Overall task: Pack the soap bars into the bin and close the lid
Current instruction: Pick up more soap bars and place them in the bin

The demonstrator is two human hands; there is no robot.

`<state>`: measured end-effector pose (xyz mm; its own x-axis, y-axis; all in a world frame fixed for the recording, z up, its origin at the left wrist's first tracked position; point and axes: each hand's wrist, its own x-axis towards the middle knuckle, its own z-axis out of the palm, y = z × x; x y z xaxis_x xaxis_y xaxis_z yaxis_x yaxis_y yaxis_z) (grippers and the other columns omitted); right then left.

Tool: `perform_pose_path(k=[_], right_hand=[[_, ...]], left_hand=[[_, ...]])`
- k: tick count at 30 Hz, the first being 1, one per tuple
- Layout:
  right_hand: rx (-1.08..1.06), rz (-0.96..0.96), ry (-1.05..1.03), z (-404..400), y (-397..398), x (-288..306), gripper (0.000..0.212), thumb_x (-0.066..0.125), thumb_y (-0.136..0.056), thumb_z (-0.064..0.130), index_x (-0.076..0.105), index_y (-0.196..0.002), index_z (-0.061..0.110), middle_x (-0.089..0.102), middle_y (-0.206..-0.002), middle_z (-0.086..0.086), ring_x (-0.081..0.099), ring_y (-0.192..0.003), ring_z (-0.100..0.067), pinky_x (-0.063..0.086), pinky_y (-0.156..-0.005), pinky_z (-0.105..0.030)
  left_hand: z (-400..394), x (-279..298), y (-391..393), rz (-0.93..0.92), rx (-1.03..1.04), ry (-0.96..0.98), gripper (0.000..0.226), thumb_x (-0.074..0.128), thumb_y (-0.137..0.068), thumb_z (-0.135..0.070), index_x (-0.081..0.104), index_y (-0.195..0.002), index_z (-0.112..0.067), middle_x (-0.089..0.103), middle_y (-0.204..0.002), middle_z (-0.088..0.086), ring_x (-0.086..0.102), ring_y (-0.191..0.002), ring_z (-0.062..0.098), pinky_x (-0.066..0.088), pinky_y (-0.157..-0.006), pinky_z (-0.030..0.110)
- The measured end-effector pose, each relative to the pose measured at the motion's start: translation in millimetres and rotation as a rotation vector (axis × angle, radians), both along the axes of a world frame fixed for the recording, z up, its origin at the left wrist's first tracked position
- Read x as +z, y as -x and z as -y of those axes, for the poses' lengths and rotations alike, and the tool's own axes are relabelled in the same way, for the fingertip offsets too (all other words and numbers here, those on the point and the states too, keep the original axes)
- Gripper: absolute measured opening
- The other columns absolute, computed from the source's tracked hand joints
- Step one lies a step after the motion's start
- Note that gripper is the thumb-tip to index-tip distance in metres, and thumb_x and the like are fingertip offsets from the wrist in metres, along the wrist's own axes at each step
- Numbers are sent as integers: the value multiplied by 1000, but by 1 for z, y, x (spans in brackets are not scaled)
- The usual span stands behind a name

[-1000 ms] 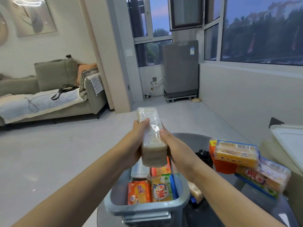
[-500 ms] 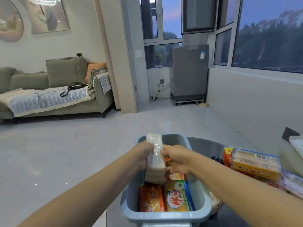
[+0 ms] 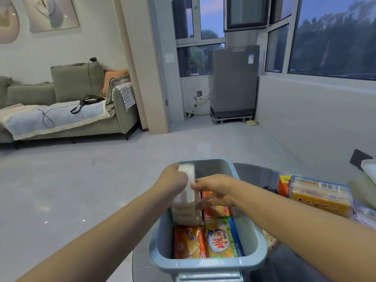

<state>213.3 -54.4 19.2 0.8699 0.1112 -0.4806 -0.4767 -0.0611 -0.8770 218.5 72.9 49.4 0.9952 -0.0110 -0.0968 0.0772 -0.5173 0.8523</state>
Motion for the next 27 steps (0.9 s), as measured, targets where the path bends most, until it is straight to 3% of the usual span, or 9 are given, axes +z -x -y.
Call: perform_pose_path(k=[2,4,6,8,11,19,23,25,27], right_hand=[[-15,-54,21,-2,1,-2,45,68,-83,20,52,-123,6,49,-131,-22,55,-111,-38,59,-74,-42],[12,-55,83,-5,2,-2,52,65,-85,27,47,-129,7,50,-131,-22,55,-112,-37,56,-78,-41],[30,-21,141,-7,1,-4,53,60,-88,33,45,-131,6,52,-131,-21,57,-108,-35,54,-80,-40],[56,26,177,-9,1,-6,50,55,-90,35,47,-129,5,52,-131,-21,58,-110,-34,54,-85,-39],[110,80,199,-11,3,-7,41,51,-93,33,53,-124,6,55,-128,-19,59,-111,-32,55,-87,-37],[179,83,306,-10,16,4,39,46,-93,40,52,-123,15,56,-128,-5,60,-97,-26,56,-64,-29],[-14,262,286,-5,24,13,32,49,-92,31,56,-119,14,62,-119,-13,64,-97,-23,57,-68,-27],[-81,371,257,2,32,19,17,47,-94,30,59,-103,24,65,-111,-10,65,-92,-17,55,-66,-24],[-115,498,266,15,43,22,22,45,-96,29,59,-112,24,64,-99,2,63,-86,-8,53,-66,-21]], left_hand=[[-12,-3,6,135,-26,-66,24,43,-83,8,63,-90,-2,62,-84,19,58,-94,35,41,-61,25],[-21,-8,10,205,-30,-136,28,50,-87,1,64,-105,-16,64,-106,2,56,-103,24,47,-76,26],[-28,-13,10,238,-21,-215,29,54,-89,-8,59,-114,-24,54,-136,7,50,-121,26,41,-100,37],[-31,-18,11,156,-38,-169,24,56,-91,-13,57,-113,-22,54,-136,13,53,-117,27,43,-97,36],[-33,-25,9,57,-50,-61,61,53,-94,-14,26,-149,-14,36,-152,8,40,-135,26,37,-105,33],[-30,-20,16,91,-46,-107,61,51,-95,-17,23,-149,-12,34,-153,7,38,-137,26,35,-106,33],[-26,-14,27,237,-104,-212,43,48,-95,-26,43,-137,-16,54,-137,7,52,-121,25,41,-100,36],[-19,-11,33,296,-130,-208,46,48,-95,-28,42,-140,-17,50,-142,4,47,-128,23,35,-105,33],[-7,-9,40,325,-150,-164,49,48,-96,-30,40,-143,-18,44,-148,2,40,-135,19,30,-107,27]])
